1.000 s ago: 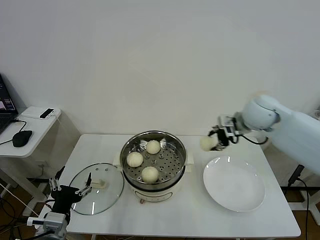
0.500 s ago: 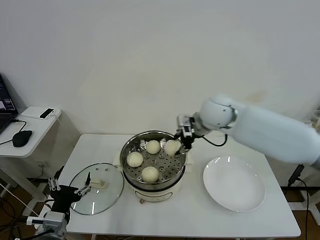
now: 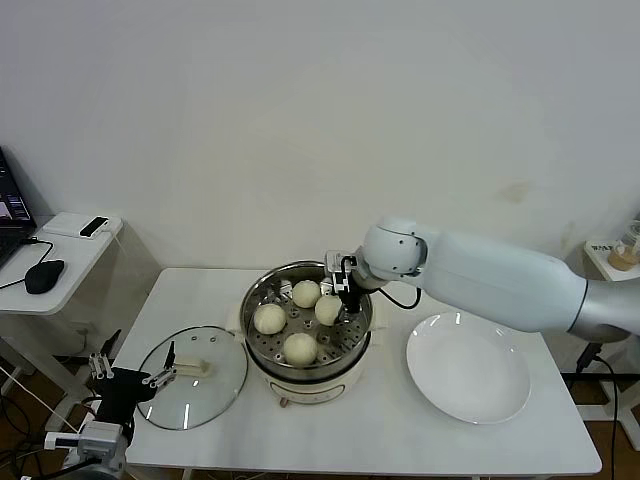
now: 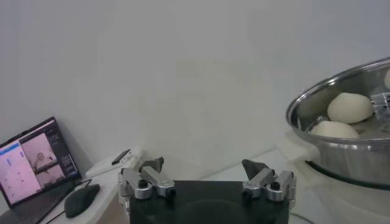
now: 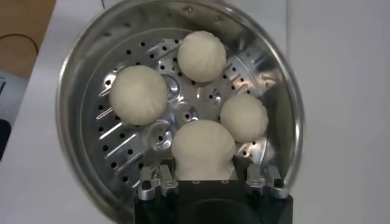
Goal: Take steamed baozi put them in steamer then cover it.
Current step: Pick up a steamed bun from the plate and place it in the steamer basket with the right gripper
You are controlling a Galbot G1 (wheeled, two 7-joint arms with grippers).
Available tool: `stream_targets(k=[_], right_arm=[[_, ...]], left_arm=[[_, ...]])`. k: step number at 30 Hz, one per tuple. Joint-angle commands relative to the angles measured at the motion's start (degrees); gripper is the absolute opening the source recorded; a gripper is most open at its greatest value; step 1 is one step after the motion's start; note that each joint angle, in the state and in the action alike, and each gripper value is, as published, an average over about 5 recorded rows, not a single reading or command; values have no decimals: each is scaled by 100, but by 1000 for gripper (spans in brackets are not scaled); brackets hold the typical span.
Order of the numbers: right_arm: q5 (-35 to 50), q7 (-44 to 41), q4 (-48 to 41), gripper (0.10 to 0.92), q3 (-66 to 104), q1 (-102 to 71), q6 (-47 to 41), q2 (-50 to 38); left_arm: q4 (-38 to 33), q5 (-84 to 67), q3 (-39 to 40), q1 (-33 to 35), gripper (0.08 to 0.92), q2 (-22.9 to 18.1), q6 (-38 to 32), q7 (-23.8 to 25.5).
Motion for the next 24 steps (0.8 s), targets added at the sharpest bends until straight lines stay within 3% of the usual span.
stream_targets(k=[1, 15, 24], right_arm=[[-54, 123, -255, 600, -108, -131, -107, 243], [-109, 84, -152, 611, -18, -191, -103, 92], [118, 331, 520, 807, 392, -164, -100, -372]], left_arm=[[47, -7, 4, -28, 823, -5, -5, 2], [92, -6, 9, -24, 823, -23, -24, 1], [71, -6, 15, -42, 823, -12, -19, 1]])
